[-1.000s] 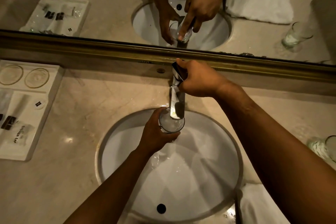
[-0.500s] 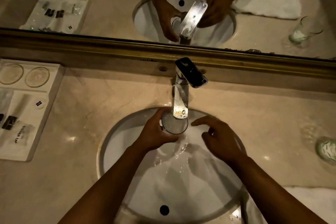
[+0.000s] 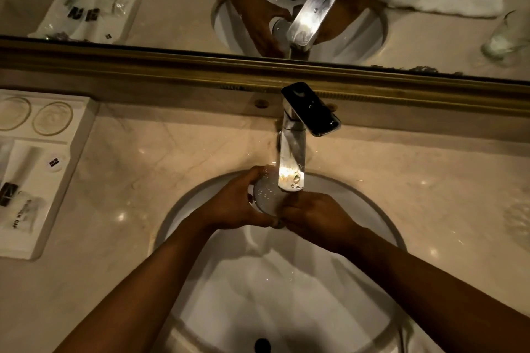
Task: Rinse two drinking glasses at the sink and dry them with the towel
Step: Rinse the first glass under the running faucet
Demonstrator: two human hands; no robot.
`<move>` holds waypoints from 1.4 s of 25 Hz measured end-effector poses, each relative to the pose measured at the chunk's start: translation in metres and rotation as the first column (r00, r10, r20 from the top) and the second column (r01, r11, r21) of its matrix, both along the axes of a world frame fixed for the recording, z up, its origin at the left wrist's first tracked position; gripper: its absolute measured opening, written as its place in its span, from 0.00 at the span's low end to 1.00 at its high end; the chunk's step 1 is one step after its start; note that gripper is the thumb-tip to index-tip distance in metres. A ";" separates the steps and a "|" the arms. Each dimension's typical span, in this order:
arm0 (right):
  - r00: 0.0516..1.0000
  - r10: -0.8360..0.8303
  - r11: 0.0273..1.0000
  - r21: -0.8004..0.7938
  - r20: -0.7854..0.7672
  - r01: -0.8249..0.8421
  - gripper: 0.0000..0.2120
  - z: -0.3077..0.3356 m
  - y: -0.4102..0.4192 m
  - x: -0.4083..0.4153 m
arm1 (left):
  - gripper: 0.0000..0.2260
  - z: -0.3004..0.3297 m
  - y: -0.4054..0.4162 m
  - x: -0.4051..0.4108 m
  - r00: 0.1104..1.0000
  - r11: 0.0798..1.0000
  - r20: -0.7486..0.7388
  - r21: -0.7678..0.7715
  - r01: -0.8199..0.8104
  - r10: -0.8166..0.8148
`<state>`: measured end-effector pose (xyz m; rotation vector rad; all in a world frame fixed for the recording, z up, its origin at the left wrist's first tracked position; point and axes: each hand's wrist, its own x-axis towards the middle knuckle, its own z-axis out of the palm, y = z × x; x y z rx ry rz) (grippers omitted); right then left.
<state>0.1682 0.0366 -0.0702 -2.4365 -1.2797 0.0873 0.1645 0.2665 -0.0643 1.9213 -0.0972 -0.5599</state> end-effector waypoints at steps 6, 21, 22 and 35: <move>0.992 -0.049 0.991 -0.130 -0.113 0.034 0.12 -0.025 0.005 -0.003 | 0.45 -0.011 -0.010 0.005 0.991 0.991 -0.020 0.014 0.135 -0.135; 0.750 -0.639 0.756 0.041 -0.171 0.654 0.33 -0.021 0.069 -0.041 | 0.18 -0.066 -0.070 -0.022 0.531 0.304 -0.825 -0.465 -0.832 0.194; 0.754 -0.613 0.771 0.027 -0.235 0.636 0.33 -0.022 0.068 -0.041 | 0.17 -0.068 -0.070 -0.019 0.519 0.309 -0.819 -0.442 -0.842 0.242; 0.844 -0.469 0.843 0.154 -0.260 0.516 0.29 -0.028 0.047 -0.026 | 0.18 -0.055 -0.046 0.001 0.570 0.614 -0.779 -0.321 -0.721 0.262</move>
